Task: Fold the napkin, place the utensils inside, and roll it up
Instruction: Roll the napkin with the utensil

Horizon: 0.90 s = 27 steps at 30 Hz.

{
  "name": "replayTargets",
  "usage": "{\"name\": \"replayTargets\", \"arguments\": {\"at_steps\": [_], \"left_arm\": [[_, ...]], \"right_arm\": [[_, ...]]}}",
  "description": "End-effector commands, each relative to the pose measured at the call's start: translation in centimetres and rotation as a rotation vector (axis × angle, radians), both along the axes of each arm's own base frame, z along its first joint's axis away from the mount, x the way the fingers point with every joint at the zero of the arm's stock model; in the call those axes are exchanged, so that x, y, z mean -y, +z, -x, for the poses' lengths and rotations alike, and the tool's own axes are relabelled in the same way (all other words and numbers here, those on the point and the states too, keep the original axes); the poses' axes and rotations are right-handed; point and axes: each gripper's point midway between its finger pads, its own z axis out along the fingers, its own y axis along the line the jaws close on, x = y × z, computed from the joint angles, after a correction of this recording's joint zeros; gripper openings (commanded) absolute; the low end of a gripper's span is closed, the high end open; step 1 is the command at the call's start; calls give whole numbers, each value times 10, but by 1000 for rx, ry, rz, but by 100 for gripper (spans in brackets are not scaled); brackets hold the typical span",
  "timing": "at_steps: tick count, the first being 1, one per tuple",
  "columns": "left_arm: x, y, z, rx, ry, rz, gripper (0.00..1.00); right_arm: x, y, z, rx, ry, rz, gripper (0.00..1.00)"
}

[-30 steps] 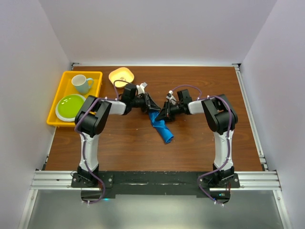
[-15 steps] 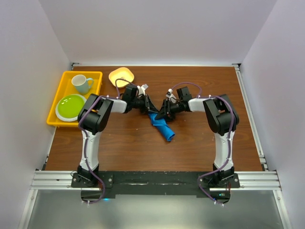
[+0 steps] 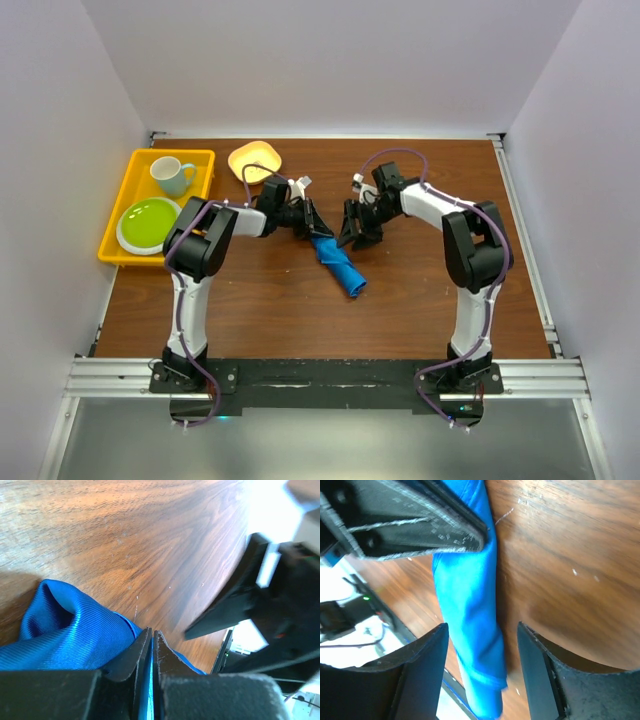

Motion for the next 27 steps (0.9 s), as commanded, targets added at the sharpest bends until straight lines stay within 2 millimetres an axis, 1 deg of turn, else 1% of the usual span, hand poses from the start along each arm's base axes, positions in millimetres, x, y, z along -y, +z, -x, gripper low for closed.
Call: {"name": "replayTargets", "arguments": {"at_steps": [1, 2, 3, 4, 6, 7, 9, 10, 12, 13, 14, 16, 18, 23, 27], "left_arm": [[-5, 21, -12, 62, 16, 0, 10], [-4, 24, -12, 64, 15, 6, 10], [-3, 25, -13, 58, 18, 11, 10], [-3, 27, -13, 61, 18, 15, 10], [-2, 28, -14, 61, 18, 18, 10], [-2, 25, -14, 58, 17, 15, 10], [-2, 24, -14, 55, 17, 13, 10], [-3, 23, -14, 53, 19, 11, 10], [-3, 22, -15, 52, 22, 12, 10], [-2, 21, -15, 50, 21, 12, 10], [-2, 22, -15, 50, 21, 14, 10], [-2, 22, -15, 51, 17, 13, 10], [-1, 24, -17, 54, 17, 14, 10], [1, 33, -22, 69, 17, 25, 10], [3, 40, -23, 74, 15, 36, 10]], "right_arm": [[10, 49, -13, 141, 45, 63, 61], [3, 55, -14, 147, 49, 36, 60], [-6, 60, -11, 135, 63, -12, 59], [-15, 59, -13, 129, 60, -46, 57], [-30, 55, -3, 93, 83, -102, 52], [-33, 49, -2, 80, 69, -124, 47], [-38, 45, 2, 70, 67, -162, 40], [-38, 39, 4, 63, 64, -172, 36], [-39, 33, 10, 41, 71, -186, 33], [-39, 28, 17, 23, 83, -196, 29], [-38, 25, 19, 16, 86, -193, 29], [-32, 16, 27, 3, 99, -164, 27], [-28, 14, 32, -12, 110, -146, 26], [-26, 16, 35, -14, 119, -142, 26], [-23, 2, 40, -40, 115, -128, 25]]}}
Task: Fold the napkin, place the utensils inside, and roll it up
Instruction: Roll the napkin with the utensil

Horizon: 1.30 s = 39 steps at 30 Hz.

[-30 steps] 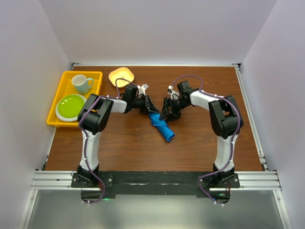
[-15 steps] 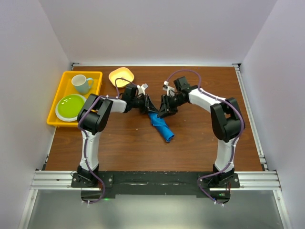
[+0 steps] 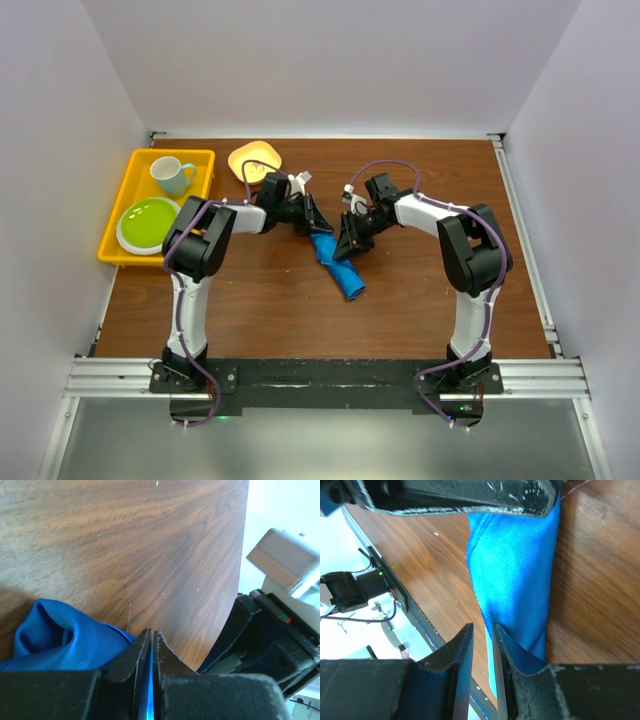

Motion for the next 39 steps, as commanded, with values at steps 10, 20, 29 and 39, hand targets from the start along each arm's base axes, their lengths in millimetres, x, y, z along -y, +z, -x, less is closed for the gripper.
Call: {"name": "replayTargets", "arguments": {"at_steps": [10, 20, 29, 39], "left_arm": [[7, 69, -19, 112, -9, 82, 11], [-12, 129, -35, 172, 59, 156, 15], [-61, 140, -44, 192, 145, 57, 20], [-18, 89, -46, 94, 74, 148, 10]], "right_arm": [[-1, 25, 2, 37, 13, -33, 26], [18, 22, 18, 68, 13, 64, 38], [28, 51, -29, 239, -12, 200, 65], [-17, 35, -7, 147, 20, 84, 28]]}}
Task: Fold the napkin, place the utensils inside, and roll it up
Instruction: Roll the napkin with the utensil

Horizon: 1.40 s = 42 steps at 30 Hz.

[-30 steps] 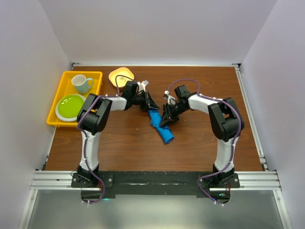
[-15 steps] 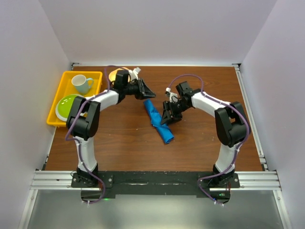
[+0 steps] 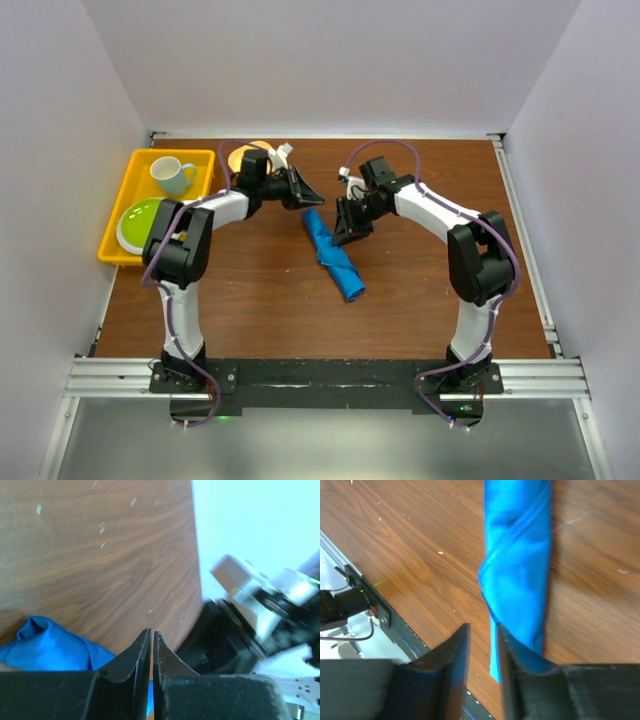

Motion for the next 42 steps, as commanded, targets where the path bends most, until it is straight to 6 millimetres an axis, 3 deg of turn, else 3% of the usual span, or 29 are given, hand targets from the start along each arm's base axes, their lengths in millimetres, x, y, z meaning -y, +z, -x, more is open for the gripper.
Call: {"name": "replayTargets", "arguments": {"at_steps": [1, 5, 11, 16, 21, 25, 28, 32, 33, 36, 37, 38, 39, 40, 41, 42], "left_arm": [[16, -19, -7, -18, -35, 16, 10], [14, -36, -17, -24, -9, -34, 9], [8, -72, -22, -75, 8, -108, 8], [7, -82, -23, -92, 16, -127, 8], [5, -85, -25, -82, -4, -163, 8], [9, -65, -30, -56, -4, -140, 9], [8, -36, -36, -15, 1, -138, 12], [-3, 9, -38, 17, 35, -156, 20], [-7, 25, -33, 19, 44, -167, 22], [-25, 49, -26, 37, 86, -222, 27], [-34, 46, -22, 22, 108, -247, 29], [-44, 46, -18, 18, 122, -262, 30], [-51, 62, -9, 41, 134, -260, 30], [-60, 51, 2, 14, 144, -279, 31], [-70, 51, 7, 24, 156, -294, 32], [-78, 62, 17, 47, 168, -302, 32]], "right_arm": [[-21, -10, 20, -37, 41, -42, 27], [-16, -30, 38, -87, 35, -34, 24], [-9, -51, 46, -111, 40, -5, 23], [-6, -65, 51, -131, 46, 7, 22], [-10, -59, 51, -130, 47, -15, 23], [-14, -40, 45, -108, 52, -23, 25], [-17, -18, 36, -65, 50, -29, 35], [-11, 7, 20, 27, 44, 19, 58], [-9, 10, 16, 53, 41, 45, 72], [4, 14, -3, 138, -3, 141, 98], [7, 17, -13, 167, -22, 171, 98], [9, 8, -15, 149, -19, 206, 98], [10, 7, -20, 155, -18, 224, 98], [7, 13, -26, 183, -8, 251, 98], [11, 3, -33, 197, -15, 321, 98], [10, 1, -37, 210, -6, 349, 98]]}}
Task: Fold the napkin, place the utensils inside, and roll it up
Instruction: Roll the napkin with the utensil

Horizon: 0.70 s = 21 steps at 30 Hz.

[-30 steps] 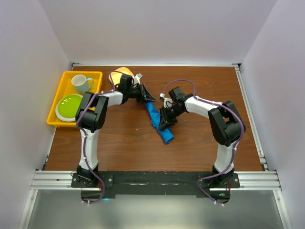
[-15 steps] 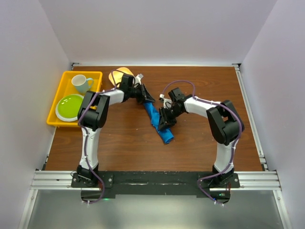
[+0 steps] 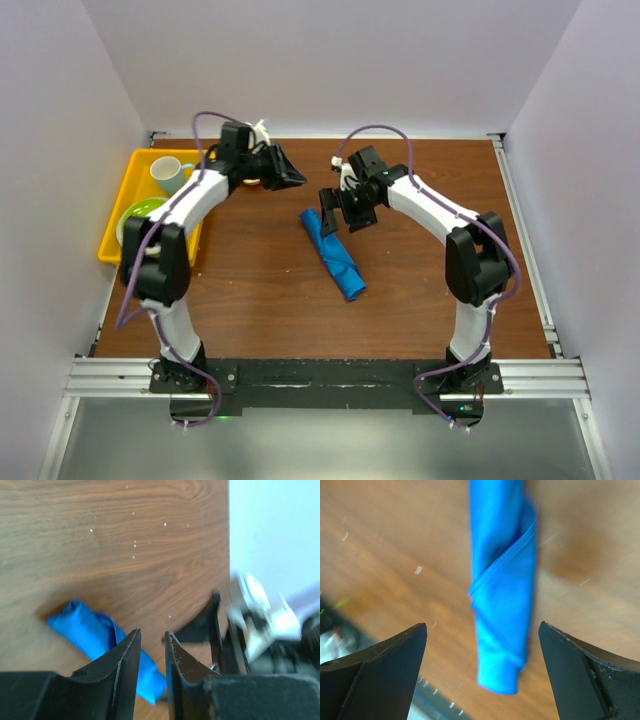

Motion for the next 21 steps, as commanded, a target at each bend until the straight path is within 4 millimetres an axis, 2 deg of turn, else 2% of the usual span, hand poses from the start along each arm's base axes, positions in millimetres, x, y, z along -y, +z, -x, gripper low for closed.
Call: {"name": "replayTargets", "arguments": {"at_steps": [1, 3, 4, 5, 6, 7, 8, 10, 15, 21], "left_arm": [[-46, 8, 41, 6, 51, -94, 32], [-61, 10, 55, 19, 64, -120, 33], [-65, -3, 67, -15, 62, -126, 33], [-72, -5, 71, -15, 68, -127, 33], [-76, -2, 77, -7, 70, -125, 33], [-78, -11, 86, -29, 65, -127, 33], [-80, -8, 90, -17, 65, -127, 33], [-81, -17, 99, -36, 57, -133, 33], [-79, -26, 107, -52, 39, -113, 33], [-75, -25, 103, -53, 31, -91, 33]], "right_arm": [[6, 1, -26, 115, 16, 203, 98], [4, -8, -33, 133, 19, 251, 98], [-3, -6, -35, 152, 39, 247, 98], [-5, -11, -35, 147, 48, 253, 98], [-7, -19, -36, 137, 58, 258, 98], [-11, -20, -35, 141, 80, 255, 98], [-14, -23, -34, 139, 95, 252, 98], [-21, -29, -31, 136, 127, 244, 98], [-25, -40, -28, 132, 158, 241, 98], [-24, -57, -18, 121, 195, 288, 98]]}}
